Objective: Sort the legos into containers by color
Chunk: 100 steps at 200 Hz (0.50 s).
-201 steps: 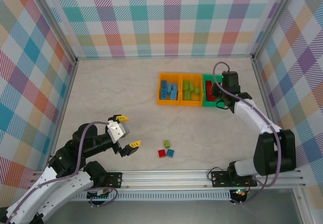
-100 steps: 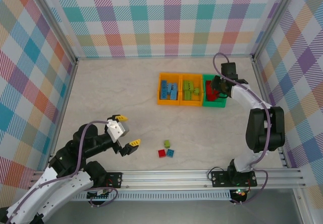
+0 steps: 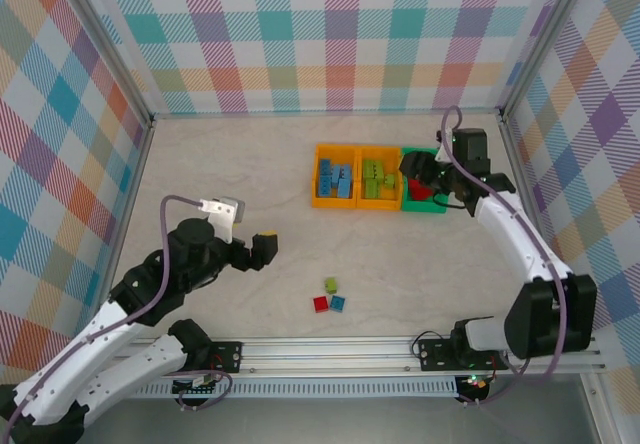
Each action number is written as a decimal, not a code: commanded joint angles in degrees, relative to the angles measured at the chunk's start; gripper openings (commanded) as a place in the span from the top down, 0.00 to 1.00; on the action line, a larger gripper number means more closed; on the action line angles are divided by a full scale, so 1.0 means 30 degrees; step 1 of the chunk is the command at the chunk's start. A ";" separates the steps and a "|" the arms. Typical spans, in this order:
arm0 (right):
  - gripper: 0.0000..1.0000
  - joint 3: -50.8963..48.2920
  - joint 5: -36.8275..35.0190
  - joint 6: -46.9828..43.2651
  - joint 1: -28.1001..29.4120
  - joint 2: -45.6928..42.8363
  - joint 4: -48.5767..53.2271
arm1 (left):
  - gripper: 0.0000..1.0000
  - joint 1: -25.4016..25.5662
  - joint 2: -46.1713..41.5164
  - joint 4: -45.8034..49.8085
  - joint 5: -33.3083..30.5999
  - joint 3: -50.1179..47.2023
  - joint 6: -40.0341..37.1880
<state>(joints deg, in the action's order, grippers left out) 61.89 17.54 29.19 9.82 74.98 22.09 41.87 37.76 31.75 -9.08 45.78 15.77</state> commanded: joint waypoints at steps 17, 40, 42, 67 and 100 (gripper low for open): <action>0.40 -0.1138 0.2702 -0.1133 0.2832 -0.2501 0.4097 | 0.05 0.0748 0.3501 -0.0248 -0.0682 0.0248 0.9898; 0.34 -0.2076 0.3163 -0.1369 0.3481 -0.3539 0.5449 | 0.08 0.2494 0.6266 -0.1156 -0.0076 0.0402 1.2371; 0.34 -0.2134 0.3188 -0.1400 0.3482 -0.3604 0.5560 | 0.08 0.2703 0.6526 -0.1231 -0.0122 0.0448 1.2429; 0.27 -0.2691 0.2433 -0.1800 0.3484 -0.4297 0.6598 | 0.08 0.5079 0.9531 -0.1174 -0.0828 0.1391 1.3460; 0.14 -0.2862 0.2250 -0.2334 0.3478 -0.4598 0.6631 | 0.13 0.6049 1.3333 -0.0250 0.0992 0.2686 1.4684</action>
<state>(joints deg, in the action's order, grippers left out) 53.89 24.25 24.49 20.23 62.76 40.21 58.65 72.40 29.78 -9.58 50.52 54.48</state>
